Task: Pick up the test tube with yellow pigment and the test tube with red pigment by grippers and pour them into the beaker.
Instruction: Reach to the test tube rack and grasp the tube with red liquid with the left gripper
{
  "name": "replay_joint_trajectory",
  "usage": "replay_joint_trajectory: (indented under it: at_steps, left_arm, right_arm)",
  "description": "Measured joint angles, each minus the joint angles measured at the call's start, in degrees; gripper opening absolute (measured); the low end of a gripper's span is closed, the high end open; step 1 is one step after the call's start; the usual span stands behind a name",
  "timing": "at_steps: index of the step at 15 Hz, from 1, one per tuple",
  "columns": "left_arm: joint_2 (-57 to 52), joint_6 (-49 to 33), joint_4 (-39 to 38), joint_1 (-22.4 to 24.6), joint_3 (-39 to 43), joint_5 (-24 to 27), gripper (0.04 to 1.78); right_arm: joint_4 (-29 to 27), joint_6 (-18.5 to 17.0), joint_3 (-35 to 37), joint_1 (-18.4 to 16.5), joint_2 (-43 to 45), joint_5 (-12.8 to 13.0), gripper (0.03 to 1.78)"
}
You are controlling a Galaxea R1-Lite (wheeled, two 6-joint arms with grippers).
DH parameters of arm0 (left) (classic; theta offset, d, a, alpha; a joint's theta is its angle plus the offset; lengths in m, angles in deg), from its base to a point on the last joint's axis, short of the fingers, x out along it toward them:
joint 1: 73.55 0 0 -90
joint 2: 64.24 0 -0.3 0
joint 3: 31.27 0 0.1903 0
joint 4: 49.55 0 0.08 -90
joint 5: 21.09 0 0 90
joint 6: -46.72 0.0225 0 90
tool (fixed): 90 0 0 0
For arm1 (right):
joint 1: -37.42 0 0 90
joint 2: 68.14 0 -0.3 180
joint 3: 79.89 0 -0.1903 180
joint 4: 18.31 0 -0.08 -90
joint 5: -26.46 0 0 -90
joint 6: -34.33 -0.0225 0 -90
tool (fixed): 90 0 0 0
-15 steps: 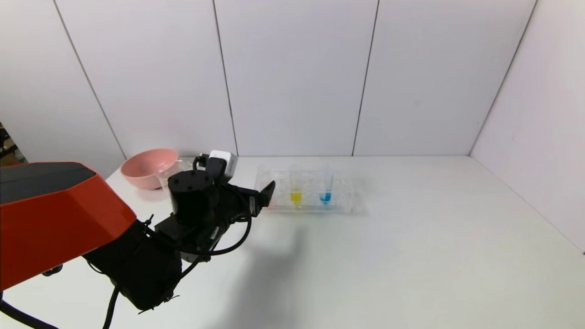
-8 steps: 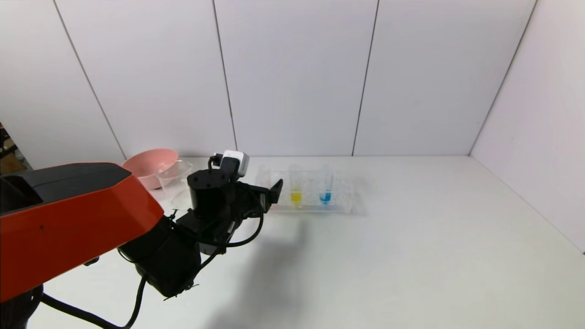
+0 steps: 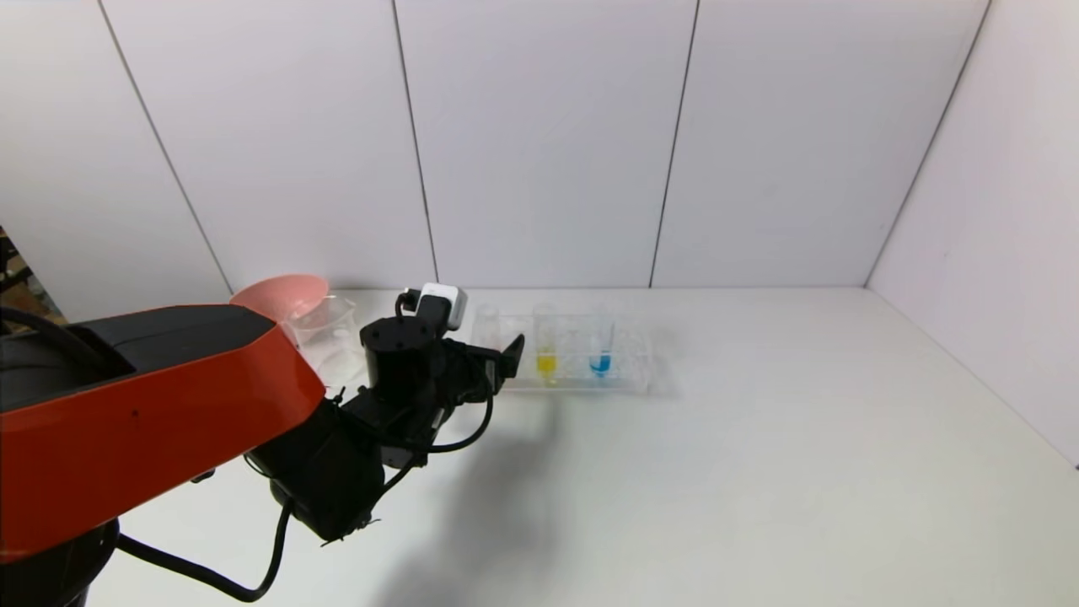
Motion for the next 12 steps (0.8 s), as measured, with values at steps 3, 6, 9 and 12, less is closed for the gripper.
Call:
replay_joint_trajectory:
  at_steps: [3, 6, 9, 12]
  left_arm:
    - [0.7, 0.0, 0.4, 0.0, -0.9, 0.2, 1.70]
    - [1.2, -0.1, 0.4, 0.0, -1.5, 0.5, 1.42]
    - [1.6, -0.2, 0.4, 0.0, -1.9, 0.7, 0.88]
    - [1.9, -0.3, 0.5, -0.2, -2.3, 0.9, 0.46]
  right_arm:
    - [0.0, 0.0, 0.0, 0.0, 0.0, 0.0, 1.70]
    - [0.0, 0.0, 0.0, 0.0, 0.0, 0.0, 1.70]
    - [0.0, 0.0, 0.0, 0.0, 0.0, 0.0, 1.70]
    - [0.0, 0.0, 0.0, 0.0, 0.0, 0.0, 1.70]
